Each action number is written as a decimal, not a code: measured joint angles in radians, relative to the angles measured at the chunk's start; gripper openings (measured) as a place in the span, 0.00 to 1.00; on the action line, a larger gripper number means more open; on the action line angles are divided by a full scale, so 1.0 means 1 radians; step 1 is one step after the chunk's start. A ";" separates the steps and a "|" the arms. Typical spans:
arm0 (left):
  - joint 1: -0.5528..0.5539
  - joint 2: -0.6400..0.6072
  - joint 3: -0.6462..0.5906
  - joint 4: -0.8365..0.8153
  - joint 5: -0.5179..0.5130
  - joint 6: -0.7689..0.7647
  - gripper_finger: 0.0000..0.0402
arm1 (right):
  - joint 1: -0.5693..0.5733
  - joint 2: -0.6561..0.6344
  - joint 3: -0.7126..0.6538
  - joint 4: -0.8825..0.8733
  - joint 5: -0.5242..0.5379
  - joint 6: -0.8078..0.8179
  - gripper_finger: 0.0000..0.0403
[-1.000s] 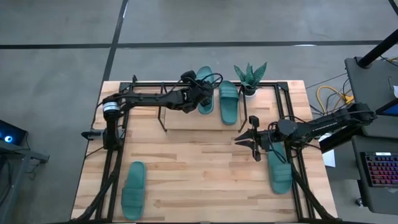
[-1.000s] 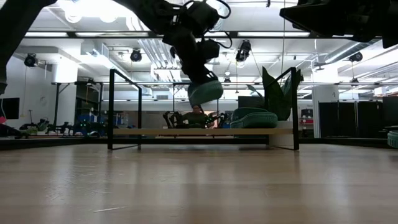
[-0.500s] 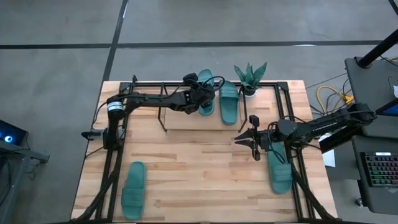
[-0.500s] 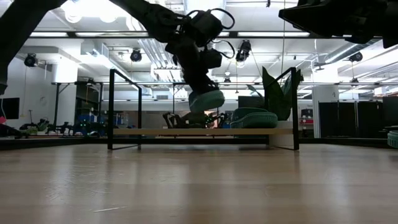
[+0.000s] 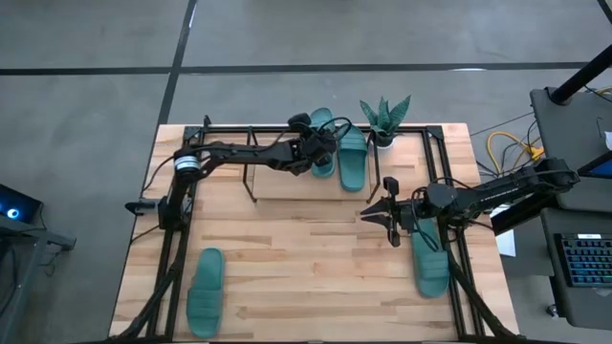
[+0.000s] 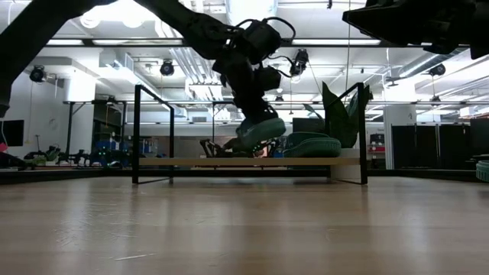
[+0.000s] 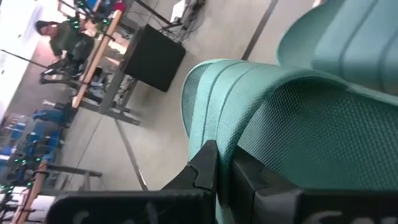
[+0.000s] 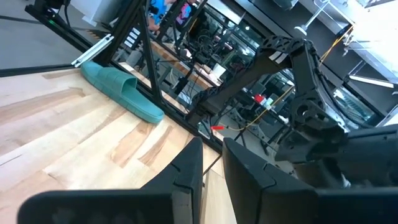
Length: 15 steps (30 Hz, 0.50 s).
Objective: Pick and place slides into the shelf
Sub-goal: Put the green slipper on the shelf
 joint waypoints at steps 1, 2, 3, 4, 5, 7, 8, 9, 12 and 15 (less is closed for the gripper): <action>0.000 0.008 0.004 -0.001 0.001 0.001 0.00 | 0.000 0.000 0.000 0.000 0.000 0.000 0.13; 0.000 0.014 0.007 -0.001 0.001 0.002 0.00 | 0.000 0.000 0.000 0.000 0.000 0.000 0.13; 0.000 0.020 0.007 -0.002 0.001 0.002 0.00 | 0.000 0.000 0.000 -0.001 0.000 0.000 0.13; 0.000 0.025 0.007 -0.002 0.000 0.002 0.00 | 0.000 0.000 0.000 0.000 0.000 0.000 0.13; 0.000 0.028 0.007 -0.003 -0.001 0.002 0.00 | 0.000 0.000 0.000 0.000 0.000 0.000 0.13; 0.002 0.034 0.004 -0.003 -0.002 -0.001 0.00 | 0.000 0.000 0.000 -0.001 0.000 0.000 0.13; 0.003 0.035 0.002 -0.003 -0.002 -0.004 0.00 | 0.000 0.000 0.000 -0.001 0.000 0.000 0.13; 0.003 0.037 0.002 -0.003 -0.002 -0.006 0.00 | 0.000 0.000 0.000 -0.001 0.000 0.000 0.13; 0.004 0.038 0.001 -0.001 -0.006 -0.009 0.00 | 0.000 0.000 0.000 -0.001 0.000 0.000 0.13; 0.004 0.038 0.001 0.000 -0.012 -0.026 0.00 | 0.000 0.000 0.000 -0.001 0.000 0.000 0.13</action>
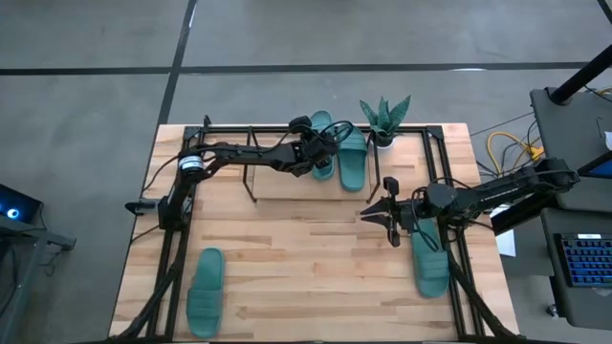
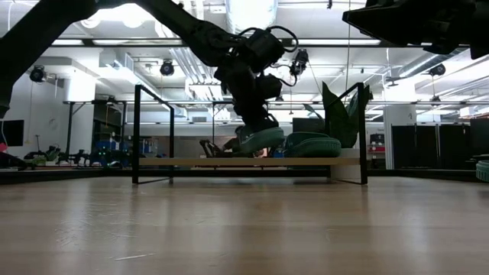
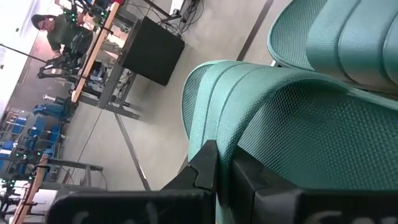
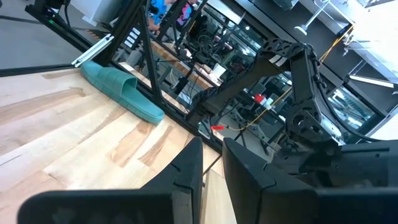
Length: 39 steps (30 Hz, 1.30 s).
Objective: Pick and place slides into the shelf
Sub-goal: Put the green slipper on the shelf
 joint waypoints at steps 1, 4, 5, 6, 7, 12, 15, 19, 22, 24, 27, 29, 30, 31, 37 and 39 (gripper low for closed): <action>0.000 0.000 -0.003 0.001 0.000 -0.002 0.00 | 0.000 0.000 0.000 0.000 0.000 0.000 0.13; -0.001 0.000 -0.005 -0.002 -0.002 -0.009 0.00 | 0.000 0.000 0.000 0.000 0.000 0.000 0.13; -0.001 0.000 -0.005 -0.002 -0.002 -0.009 0.00 | 0.000 0.000 0.000 0.000 0.000 0.000 0.13; -0.002 0.000 -0.005 -0.002 -0.002 -0.009 0.00 | 0.000 0.000 0.000 0.000 0.000 0.000 0.13; -0.002 0.000 -0.005 -0.002 0.001 -0.010 0.00 | 0.000 0.000 0.000 0.000 0.000 0.000 0.13; -0.002 0.000 -0.005 -0.002 0.076 -0.033 0.00 | 0.000 0.000 0.000 0.000 0.000 0.000 0.13; -0.002 0.000 -0.005 -0.003 0.088 -0.039 0.00 | 0.000 0.000 0.000 0.000 0.000 0.000 0.13; -0.002 0.000 -0.005 -0.010 0.087 -0.038 0.00 | 0.000 0.000 0.000 0.000 0.000 0.000 0.13; -0.002 0.000 -0.006 -0.010 0.087 -0.038 0.00 | 0.000 0.000 0.000 0.000 0.000 0.000 0.13; -0.002 0.000 -0.011 -0.009 0.086 -0.038 0.00 | 0.000 0.000 0.000 0.000 0.000 0.004 0.13; -0.002 0.000 -0.022 -0.011 0.080 -0.042 0.00 | 0.000 0.000 0.000 0.000 0.000 0.003 0.13; -0.002 0.000 -0.026 -0.016 0.053 -0.042 0.00 | 0.000 0.000 0.000 0.000 0.000 0.003 0.13; -0.002 0.000 -0.026 -0.018 0.044 -0.043 0.00 | 0.000 0.000 0.000 0.000 0.000 0.003 0.13; -0.002 0.000 -0.027 -0.018 0.043 -0.047 0.00 | 0.000 0.000 0.000 0.000 0.000 0.003 0.13; -0.003 0.000 -0.028 -0.016 0.069 -0.063 0.00 | 0.000 0.000 0.000 0.000 0.000 0.003 0.13; -0.004 0.000 -0.028 -0.016 0.083 -0.070 0.00 | 0.000 0.000 0.000 0.000 0.000 0.003 0.13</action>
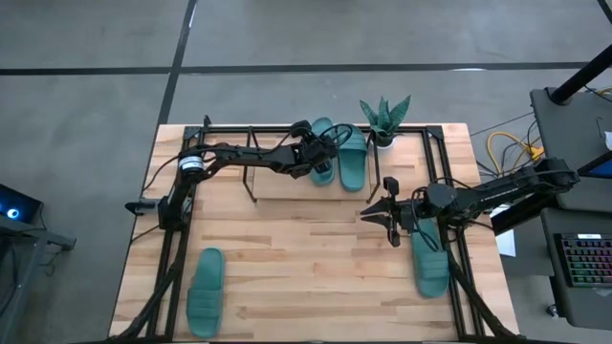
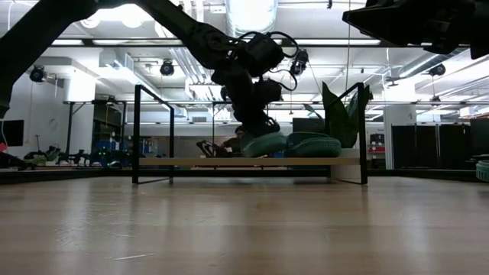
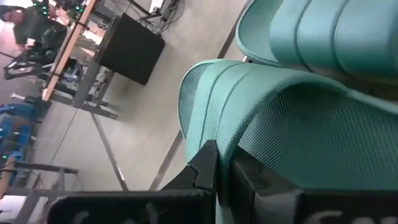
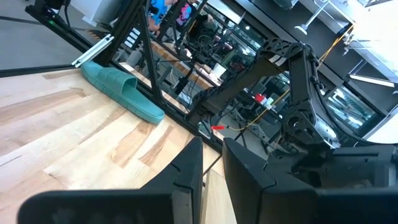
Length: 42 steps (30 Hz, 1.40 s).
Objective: Pick and place slides into the shelf
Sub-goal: Put the green slipper on the shelf, then adjust the green slippers on the shelf
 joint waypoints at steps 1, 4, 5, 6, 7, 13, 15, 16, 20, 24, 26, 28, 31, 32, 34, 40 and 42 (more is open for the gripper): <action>-0.001 0.000 0.000 0.000 0.003 -0.012 0.00 | 0.000 0.000 0.000 0.000 0.000 0.000 0.13; -0.001 0.000 0.000 -0.001 0.007 -0.017 0.00 | 0.000 0.000 0.000 0.000 0.000 0.000 0.13; -0.001 0.000 0.000 -0.001 0.007 -0.017 0.00 | 0.000 0.000 0.000 0.000 0.000 0.000 0.13; -0.001 0.000 0.000 -0.001 0.008 -0.017 0.01 | 0.000 0.000 0.000 0.000 0.000 0.000 0.13; -0.001 0.000 0.000 -0.001 0.010 -0.017 0.02 | 0.000 0.000 0.000 0.000 0.000 0.000 0.13; -0.002 0.000 0.000 0.000 0.057 -0.017 0.10 | 0.000 0.000 0.000 0.000 0.000 0.000 0.13; -0.002 0.000 0.000 0.000 0.059 -0.018 0.12 | 0.000 0.000 0.000 0.000 0.000 0.000 0.13; -0.002 0.000 0.000 -0.001 0.062 -0.018 0.13 | 0.000 0.000 0.000 0.000 0.000 0.000 0.13; -0.002 0.000 0.000 0.000 0.097 -0.017 0.17 | 0.000 0.000 0.000 0.000 0.000 0.000 0.13; -0.001 0.000 0.000 -0.007 0.136 -0.016 0.20 | 0.000 0.000 0.000 0.000 0.000 0.000 0.13; -0.002 -0.001 0.000 -0.017 0.147 -0.003 0.23 | 0.000 0.000 0.000 0.000 0.000 0.000 0.13; -0.003 -0.001 0.000 -0.019 0.157 0.019 0.26 | 0.000 0.000 0.000 -0.001 0.000 0.000 0.13; -0.006 -0.003 0.000 -0.020 0.182 0.055 0.32 | 0.000 0.000 0.000 -0.005 0.000 0.000 0.13; -0.008 -0.004 0.000 -0.021 0.191 0.065 0.34 | 0.000 0.000 0.000 -0.008 0.000 0.000 0.13; -0.011 -0.009 0.001 -0.021 0.223 0.069 0.37 | 0.000 0.000 0.000 -0.009 0.000 0.000 0.13; -0.022 -0.034 0.002 -0.020 0.324 0.067 0.41 | 0.000 0.000 0.000 -0.011 0.000 0.000 0.13; -0.027 -0.046 0.002 -0.022 0.346 0.067 0.42 | 0.000 0.000 0.000 -0.016 0.000 0.000 0.13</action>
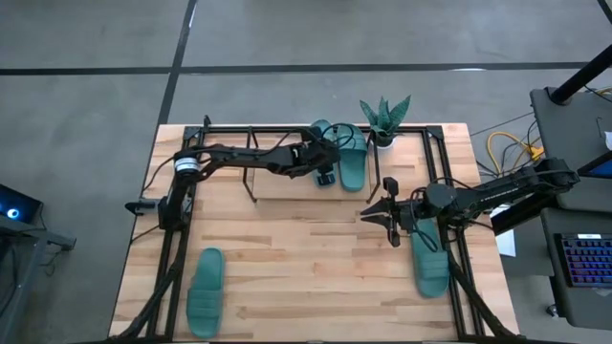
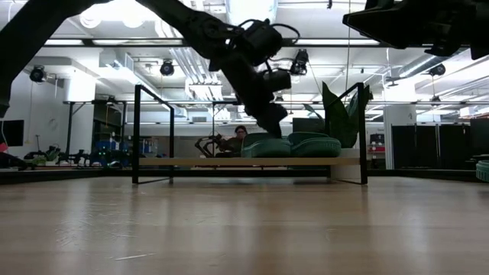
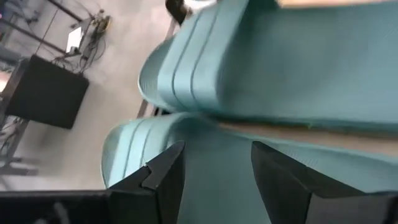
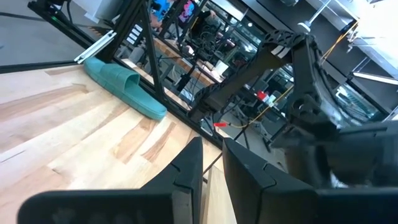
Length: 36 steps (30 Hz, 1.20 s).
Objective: Pick and place slides into the shelf
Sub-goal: Adjust the green slippers on the shelf
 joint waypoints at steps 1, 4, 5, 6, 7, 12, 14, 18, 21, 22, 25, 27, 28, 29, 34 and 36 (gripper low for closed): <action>-0.003 -0.008 0.000 0.002 0.006 0.000 0.42 | 0.000 0.000 0.000 0.000 0.000 0.000 0.13; -0.013 -0.038 0.000 -0.012 0.016 0.023 0.42 | 0.000 0.000 0.000 -0.001 0.000 0.000 0.13; -0.016 -0.050 0.000 -0.016 0.015 0.026 0.42 | 0.000 0.000 0.000 -0.001 0.000 0.000 0.13; -0.019 -0.062 0.000 -0.017 0.016 0.026 0.42 | 0.000 0.000 0.000 0.000 0.000 -0.001 0.13; -0.021 -0.077 0.000 -0.025 0.020 0.026 0.42 | 0.000 0.000 0.000 0.002 0.000 -0.001 0.13; -0.033 -0.160 -0.002 -0.065 0.091 -0.004 0.41 | 0.000 0.000 0.000 0.002 0.000 -0.001 0.13; -0.042 -0.202 -0.006 -0.090 0.130 -0.007 0.41 | 0.000 0.000 0.000 0.000 -0.001 -0.001 0.13; -0.060 -0.286 -0.014 -0.170 0.297 -0.036 0.36 | 0.000 -0.001 0.000 0.000 0.000 -0.002 0.13; -0.080 -0.351 -0.015 -0.217 0.446 -0.074 0.30 | 0.000 -0.001 0.000 0.000 0.000 -0.005 0.13; -0.091 -0.379 -0.020 -0.231 0.488 -0.084 0.28 | 0.000 -0.001 0.000 0.000 0.000 -0.005 0.13; -0.133 -0.458 -0.043 -0.217 0.531 -0.081 0.18 | 0.000 -0.001 0.000 -0.001 0.011 -0.028 0.13; -0.170 -0.516 -0.071 -0.183 0.527 -0.055 0.12 | 0.000 0.000 0.000 0.000 0.027 -0.036 0.13; -0.190 -0.552 -0.092 -0.155 0.526 -0.036 0.09 | 0.000 0.000 0.000 -0.002 0.031 -0.037 0.13; -0.210 -0.587 -0.113 -0.137 0.524 -0.022 0.06 | 0.000 0.000 0.000 -0.002 0.040 -0.038 0.13; -0.309 -0.770 -0.235 -0.073 0.514 0.007 0.02 | 0.000 0.000 0.000 0.002 0.050 -0.032 0.13; -0.335 -0.847 -0.296 -0.061 0.487 0.005 0.02 | 0.000 0.000 0.000 0.001 0.050 -0.031 0.13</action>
